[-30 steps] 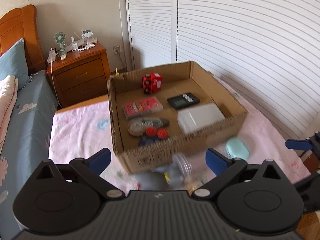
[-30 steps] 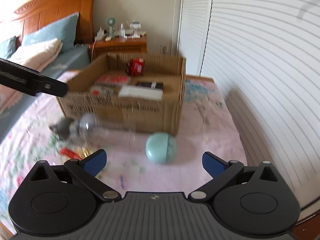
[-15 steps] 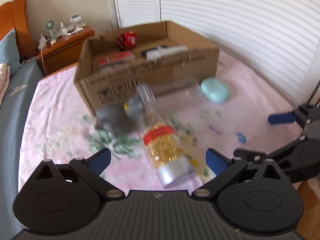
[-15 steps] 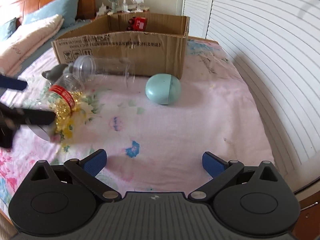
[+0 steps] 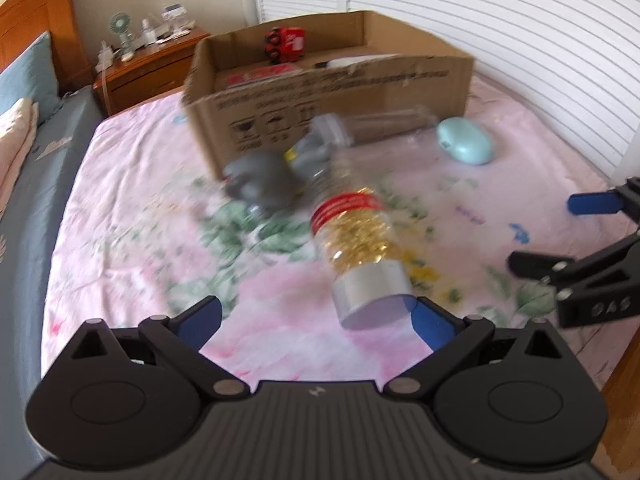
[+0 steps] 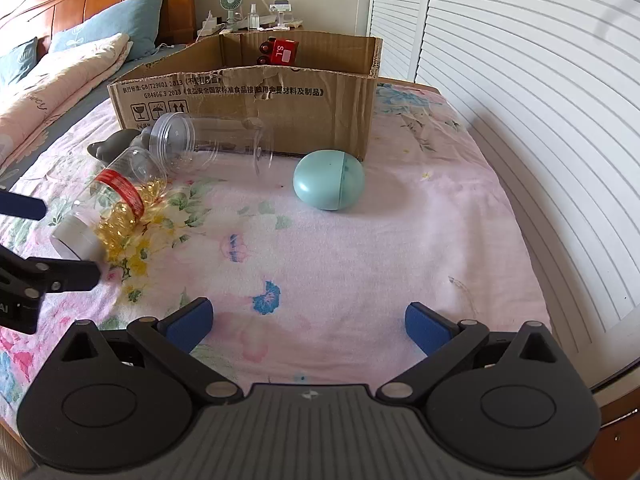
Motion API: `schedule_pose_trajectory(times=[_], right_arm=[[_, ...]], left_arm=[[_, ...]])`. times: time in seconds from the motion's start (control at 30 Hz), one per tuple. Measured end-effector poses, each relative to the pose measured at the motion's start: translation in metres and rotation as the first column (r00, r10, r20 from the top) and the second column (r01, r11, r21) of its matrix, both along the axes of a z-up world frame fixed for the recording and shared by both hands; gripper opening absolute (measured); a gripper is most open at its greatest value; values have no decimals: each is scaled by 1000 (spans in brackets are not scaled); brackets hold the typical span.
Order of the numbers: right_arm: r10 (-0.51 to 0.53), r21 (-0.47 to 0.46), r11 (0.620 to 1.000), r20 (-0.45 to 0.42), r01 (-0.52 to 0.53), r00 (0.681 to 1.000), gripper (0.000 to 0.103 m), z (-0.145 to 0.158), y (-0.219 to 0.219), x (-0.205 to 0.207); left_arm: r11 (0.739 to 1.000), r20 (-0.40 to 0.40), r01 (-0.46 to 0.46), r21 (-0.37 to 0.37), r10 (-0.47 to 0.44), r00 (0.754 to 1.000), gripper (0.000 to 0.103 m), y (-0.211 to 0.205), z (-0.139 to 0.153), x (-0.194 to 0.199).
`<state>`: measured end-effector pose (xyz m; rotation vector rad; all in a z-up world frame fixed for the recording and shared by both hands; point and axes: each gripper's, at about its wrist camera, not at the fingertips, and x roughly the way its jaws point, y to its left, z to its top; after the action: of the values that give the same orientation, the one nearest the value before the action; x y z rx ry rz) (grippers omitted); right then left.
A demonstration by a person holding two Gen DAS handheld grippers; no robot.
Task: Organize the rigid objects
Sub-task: 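Grasp the glass capsule jar with the left tool while the right tool moves to the teal ball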
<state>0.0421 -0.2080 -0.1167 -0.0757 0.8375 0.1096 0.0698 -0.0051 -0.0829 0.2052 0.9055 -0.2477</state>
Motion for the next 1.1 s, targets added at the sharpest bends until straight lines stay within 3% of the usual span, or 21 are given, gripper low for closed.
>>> schedule_pose_trajectory(times=[0.3, 0.57, 0.67, 0.93, 1.1], right_arm=[[0, 0, 1000, 0, 0, 1000, 103, 0, 0, 0], [-7, -2, 1000, -7, 7, 1000, 103, 0, 1, 1], [-7, -3, 1000, -8, 7, 1000, 103, 1, 1, 1], [-8, -1, 1000, -9, 8, 1000, 103, 1, 1, 1], [-6, -1, 1000, 0, 6, 1000, 103, 1, 1, 0]], left_arm=[[997, -9, -83, 7, 83, 997, 101, 40, -5, -1], [979, -2, -205, -8, 205, 979, 100, 73, -4, 19], [985, -9, -173, -24, 173, 985, 100, 71, -2, 14], [994, -35, 37, -101, -41, 999, 101, 35, -2, -13], [995, -17, 53, -87, -54, 998, 102, 15, -13, -8]])
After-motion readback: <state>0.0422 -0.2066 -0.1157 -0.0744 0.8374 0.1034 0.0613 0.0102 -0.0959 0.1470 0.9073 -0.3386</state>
